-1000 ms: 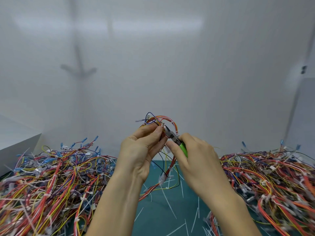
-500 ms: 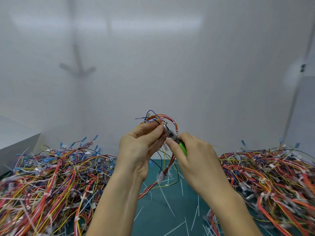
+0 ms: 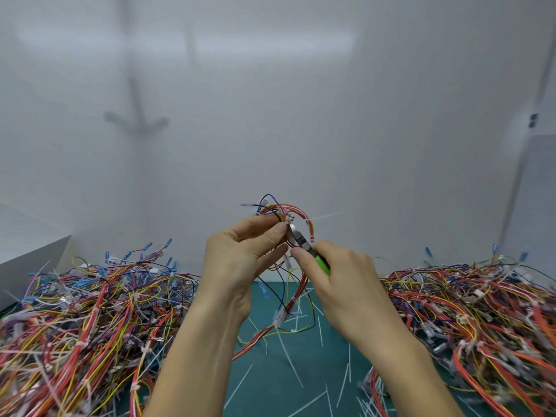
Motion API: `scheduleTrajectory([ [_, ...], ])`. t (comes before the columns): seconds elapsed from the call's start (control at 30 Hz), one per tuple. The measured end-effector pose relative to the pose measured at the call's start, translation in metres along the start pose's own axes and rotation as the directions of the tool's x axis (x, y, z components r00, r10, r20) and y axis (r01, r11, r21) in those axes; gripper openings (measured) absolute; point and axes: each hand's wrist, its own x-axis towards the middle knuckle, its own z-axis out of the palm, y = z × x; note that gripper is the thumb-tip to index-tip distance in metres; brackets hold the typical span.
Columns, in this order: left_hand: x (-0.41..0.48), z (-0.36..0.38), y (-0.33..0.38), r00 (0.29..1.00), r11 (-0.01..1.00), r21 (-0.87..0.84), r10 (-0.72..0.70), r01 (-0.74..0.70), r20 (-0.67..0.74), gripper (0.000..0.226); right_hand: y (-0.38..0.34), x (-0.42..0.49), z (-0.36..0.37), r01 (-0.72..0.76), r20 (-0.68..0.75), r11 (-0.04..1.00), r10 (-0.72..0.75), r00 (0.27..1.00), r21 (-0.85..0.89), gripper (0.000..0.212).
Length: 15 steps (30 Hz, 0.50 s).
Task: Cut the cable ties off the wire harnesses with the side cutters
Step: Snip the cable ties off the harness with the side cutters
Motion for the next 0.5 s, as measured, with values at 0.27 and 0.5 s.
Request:
scheduleTrajectory([
  [0.27, -0.0002, -0.0031, 0.0036, 0.999, 0.993, 0.110, 0.043, -0.044, 0.013, 0.009, 0.0031, 0.0001, 0.0026, 0.007, 0.004, 1.000, -0.007, 1.000, 0.030, 0.046],
  [0.5, -0.0029, -0.0015, 0.0075, 0.997, 0.989, 0.125, 0.072, -0.073, 0.007, 0.023, -0.0030, -0.0010, 0.0007, -0.010, 0.042, 0.996, 0.006, 0.999, 0.090, 0.045],
])
